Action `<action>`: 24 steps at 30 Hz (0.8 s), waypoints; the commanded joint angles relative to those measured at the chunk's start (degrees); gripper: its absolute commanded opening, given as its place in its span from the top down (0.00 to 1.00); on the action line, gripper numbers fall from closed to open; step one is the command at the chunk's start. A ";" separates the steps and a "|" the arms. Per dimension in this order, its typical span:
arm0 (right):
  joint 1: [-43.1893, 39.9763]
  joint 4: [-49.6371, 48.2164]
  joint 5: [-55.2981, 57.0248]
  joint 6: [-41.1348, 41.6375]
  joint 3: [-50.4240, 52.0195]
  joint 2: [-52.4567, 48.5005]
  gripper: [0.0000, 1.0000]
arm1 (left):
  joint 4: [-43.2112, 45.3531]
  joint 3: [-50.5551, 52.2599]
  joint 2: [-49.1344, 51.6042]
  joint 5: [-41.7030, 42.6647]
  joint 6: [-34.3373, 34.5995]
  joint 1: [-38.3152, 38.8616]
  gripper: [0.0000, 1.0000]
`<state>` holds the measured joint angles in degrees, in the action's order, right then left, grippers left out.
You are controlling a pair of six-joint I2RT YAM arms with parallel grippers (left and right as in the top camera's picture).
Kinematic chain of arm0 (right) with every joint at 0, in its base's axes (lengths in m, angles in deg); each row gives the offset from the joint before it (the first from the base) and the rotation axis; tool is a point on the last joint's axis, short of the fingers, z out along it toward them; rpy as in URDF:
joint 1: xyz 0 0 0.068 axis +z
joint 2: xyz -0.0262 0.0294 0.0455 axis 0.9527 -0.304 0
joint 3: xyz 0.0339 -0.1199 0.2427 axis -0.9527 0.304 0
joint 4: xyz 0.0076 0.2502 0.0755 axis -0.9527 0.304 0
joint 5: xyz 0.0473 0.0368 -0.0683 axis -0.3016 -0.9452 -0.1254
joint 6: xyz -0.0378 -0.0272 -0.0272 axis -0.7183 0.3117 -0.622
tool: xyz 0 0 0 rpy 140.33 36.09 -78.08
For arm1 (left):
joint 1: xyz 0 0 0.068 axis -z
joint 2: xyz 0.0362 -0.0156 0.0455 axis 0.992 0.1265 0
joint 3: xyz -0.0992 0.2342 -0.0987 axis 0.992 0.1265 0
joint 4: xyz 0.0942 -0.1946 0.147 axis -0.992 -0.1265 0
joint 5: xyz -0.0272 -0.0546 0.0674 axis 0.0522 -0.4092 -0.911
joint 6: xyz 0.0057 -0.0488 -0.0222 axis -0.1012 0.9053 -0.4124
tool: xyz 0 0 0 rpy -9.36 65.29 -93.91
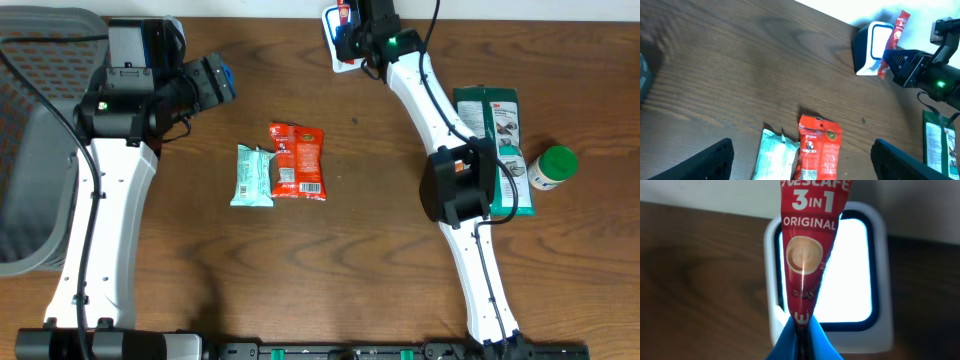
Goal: Scan the item barcode
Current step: 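Raise the red stick packet up to the scanner face with the right gripper, then carry the stick packet right and lay it on the green gloves pack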
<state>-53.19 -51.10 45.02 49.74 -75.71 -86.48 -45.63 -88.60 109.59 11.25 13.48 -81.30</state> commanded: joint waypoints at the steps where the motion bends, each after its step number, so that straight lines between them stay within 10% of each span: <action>1: -2.82 1.99 -6.67 1.29 -1.11 5.51 0.99 | -0.11 -0.20 -0.42 -0.13 -0.44 -0.17 0.12; 24: -23.56 61.96 -14.58 -19.89 0.39 33.73 0.99 | -0.11 -0.20 -0.42 -0.13 -0.44 -0.17 0.12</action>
<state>-75.85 10.69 26.49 32.63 -76.72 -52.93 -45.63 -88.60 109.59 11.25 13.48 -81.30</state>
